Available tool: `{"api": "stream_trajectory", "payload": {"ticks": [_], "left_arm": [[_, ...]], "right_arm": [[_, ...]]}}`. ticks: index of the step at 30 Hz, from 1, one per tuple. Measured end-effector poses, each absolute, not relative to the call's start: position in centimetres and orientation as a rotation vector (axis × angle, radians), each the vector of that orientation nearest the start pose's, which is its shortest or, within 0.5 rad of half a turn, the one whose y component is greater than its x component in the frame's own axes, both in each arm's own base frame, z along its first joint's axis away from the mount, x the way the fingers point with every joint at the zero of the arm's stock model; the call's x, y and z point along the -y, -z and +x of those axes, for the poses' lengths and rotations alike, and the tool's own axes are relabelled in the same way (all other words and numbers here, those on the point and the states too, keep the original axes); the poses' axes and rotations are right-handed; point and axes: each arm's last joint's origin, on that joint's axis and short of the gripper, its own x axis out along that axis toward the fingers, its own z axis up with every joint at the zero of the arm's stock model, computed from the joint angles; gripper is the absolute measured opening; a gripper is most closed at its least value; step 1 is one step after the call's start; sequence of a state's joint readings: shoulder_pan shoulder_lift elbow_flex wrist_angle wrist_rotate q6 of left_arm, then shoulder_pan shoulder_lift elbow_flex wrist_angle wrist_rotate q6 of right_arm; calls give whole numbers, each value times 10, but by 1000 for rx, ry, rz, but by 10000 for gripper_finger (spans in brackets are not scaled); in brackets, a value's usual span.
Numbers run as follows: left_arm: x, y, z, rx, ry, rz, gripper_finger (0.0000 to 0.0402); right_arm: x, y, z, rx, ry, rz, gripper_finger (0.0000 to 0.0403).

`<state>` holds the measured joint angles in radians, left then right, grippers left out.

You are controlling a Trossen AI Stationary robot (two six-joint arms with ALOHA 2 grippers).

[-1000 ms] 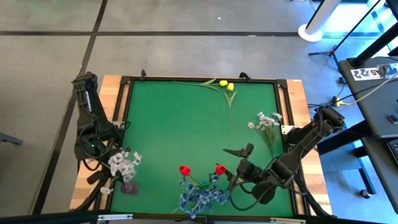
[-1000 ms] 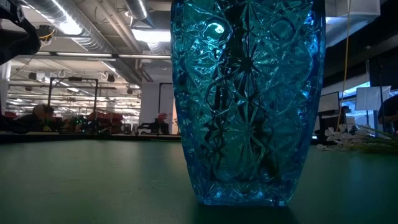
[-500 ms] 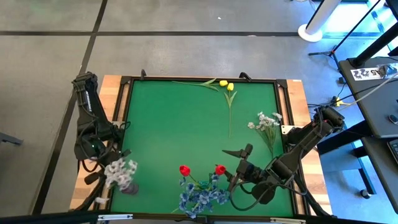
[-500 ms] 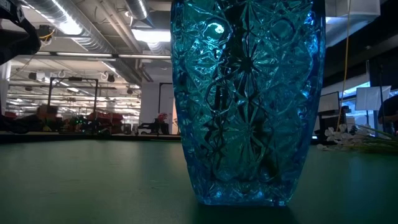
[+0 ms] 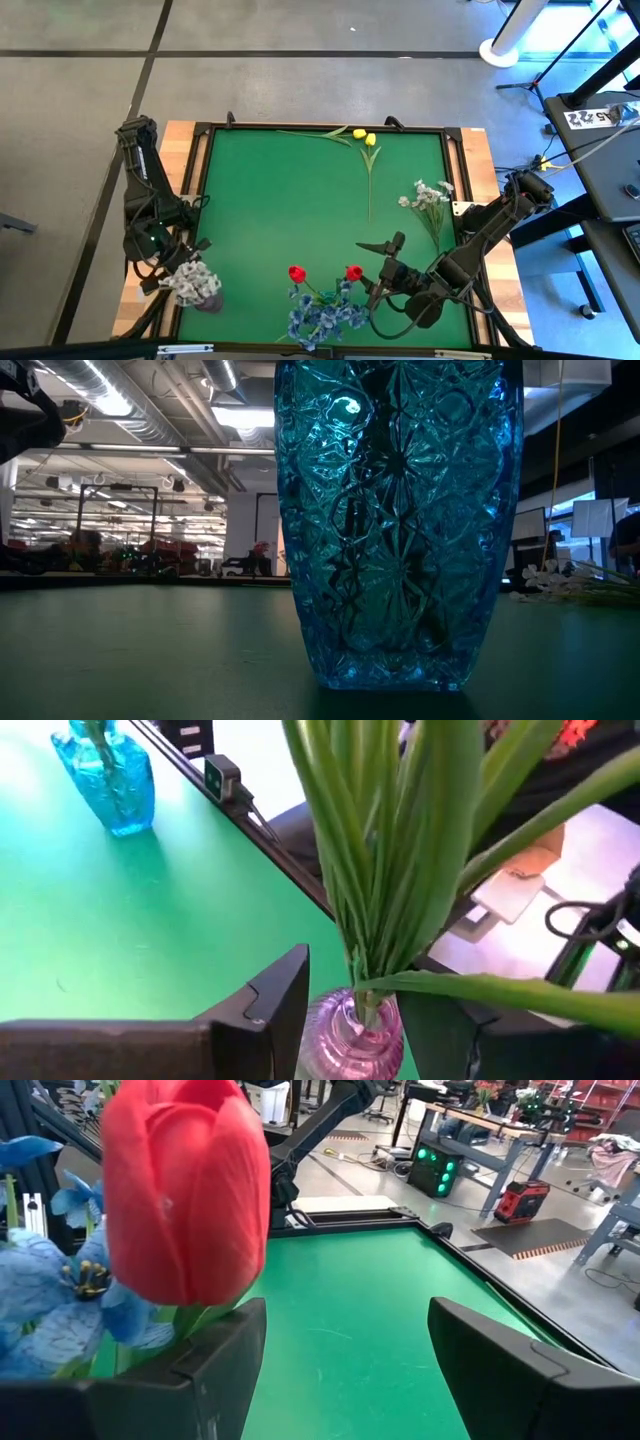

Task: Sort flowers into vase by color
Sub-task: Put the left white flower into the purple vase, then put the white flower into the purple vase

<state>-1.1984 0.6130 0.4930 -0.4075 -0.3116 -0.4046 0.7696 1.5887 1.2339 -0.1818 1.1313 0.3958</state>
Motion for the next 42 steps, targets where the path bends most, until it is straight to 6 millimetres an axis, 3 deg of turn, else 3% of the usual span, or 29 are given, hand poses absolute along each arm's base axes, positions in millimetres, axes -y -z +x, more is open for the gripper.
{"api": "stream_trajectory", "payload": {"ticks": [7,16,23,32,36,42], "left_arm": [[121,-234,56,-634,746,-11,142],[111,-261,52,-682,730,69,142],[99,-265,48,-784,657,134,142],[98,-291,48,-676,713,165,142],[92,-301,50,-605,597,176,142],[75,-299,47,-603,442,294,142]], "right_arm": [[-221,-298,265,-236,404,-50,280],[-221,-298,265,-239,398,-49,280],[-221,-298,266,-242,388,-46,280],[-225,-317,268,-220,363,-27,280],[-225,-323,268,-211,360,-17,280],[-226,-330,269,-208,342,-11,280]]}}
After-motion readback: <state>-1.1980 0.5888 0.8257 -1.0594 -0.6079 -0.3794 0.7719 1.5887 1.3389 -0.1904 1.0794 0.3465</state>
